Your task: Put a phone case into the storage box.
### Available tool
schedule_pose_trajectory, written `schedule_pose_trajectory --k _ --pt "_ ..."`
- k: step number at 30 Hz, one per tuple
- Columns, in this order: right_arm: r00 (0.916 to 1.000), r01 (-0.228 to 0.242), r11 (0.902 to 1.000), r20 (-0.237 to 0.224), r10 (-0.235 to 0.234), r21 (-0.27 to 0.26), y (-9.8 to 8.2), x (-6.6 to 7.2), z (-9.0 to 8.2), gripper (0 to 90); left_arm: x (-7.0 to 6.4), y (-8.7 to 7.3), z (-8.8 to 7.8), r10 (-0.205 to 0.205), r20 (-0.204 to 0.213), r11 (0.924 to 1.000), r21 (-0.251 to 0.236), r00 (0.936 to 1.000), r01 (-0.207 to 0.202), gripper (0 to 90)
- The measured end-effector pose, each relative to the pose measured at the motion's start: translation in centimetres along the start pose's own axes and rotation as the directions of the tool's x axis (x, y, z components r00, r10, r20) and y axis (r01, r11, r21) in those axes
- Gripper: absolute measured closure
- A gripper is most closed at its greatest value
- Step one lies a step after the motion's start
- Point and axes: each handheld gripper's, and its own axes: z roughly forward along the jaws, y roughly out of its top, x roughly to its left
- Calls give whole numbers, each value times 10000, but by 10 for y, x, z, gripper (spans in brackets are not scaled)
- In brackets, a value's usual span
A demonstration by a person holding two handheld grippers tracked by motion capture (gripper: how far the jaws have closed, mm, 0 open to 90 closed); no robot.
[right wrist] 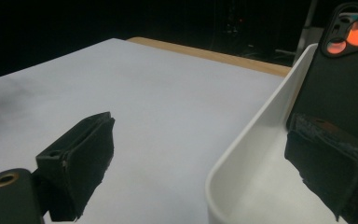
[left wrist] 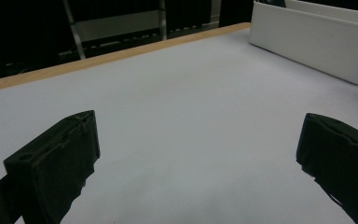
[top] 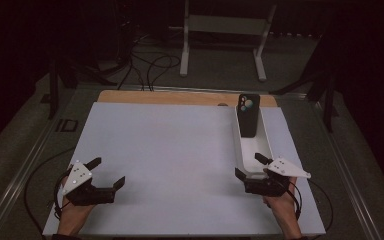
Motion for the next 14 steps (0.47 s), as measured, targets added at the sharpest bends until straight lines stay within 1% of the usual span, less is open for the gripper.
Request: schedule_pose_trajectory --k 1,3,4,5,6,9,12,14 --pt "10000 -69 9999 -24 68 -152 -4 1 -2 79 0 -1 0 49 22 10000 -14 10000 -49 3" --pt "10000 73 9998 -29 -74 -207 -6 2 -4 79 -1 -1 0 107 25 9999 -19 9999 -107 3" --pt "10000 73 9998 -29 -74 -207 -6 2 -4 79 -2 -1 1 173 7 9998 23 9999 -173 3" --pt "10000 95 9994 -14 -96 -332 -6 2 -5 79 -3 -2 1 230 -9 9997 34 9997 -230 3" --pt "10000 85 9992 -44 -87 -383 -6 2 -6 79 -3 -2 2 265 60 9996 39 9996 -266 3" --pt "9999 148 9992 16 -148 -383 -7 2 -8 79 -4 -2 3 264 33 9996 62 9996 -265 2" --pt "10000 83 9991 48 -81 -414 -9 -1 -8 79 -5 -2 4 348 36 9993 130 9994 -348 3" --pt "10000 67 9991 68 -64 -420 -10 -2 -8 79 -5 -2 4 329 -10 9994 135 9995 -329 3"
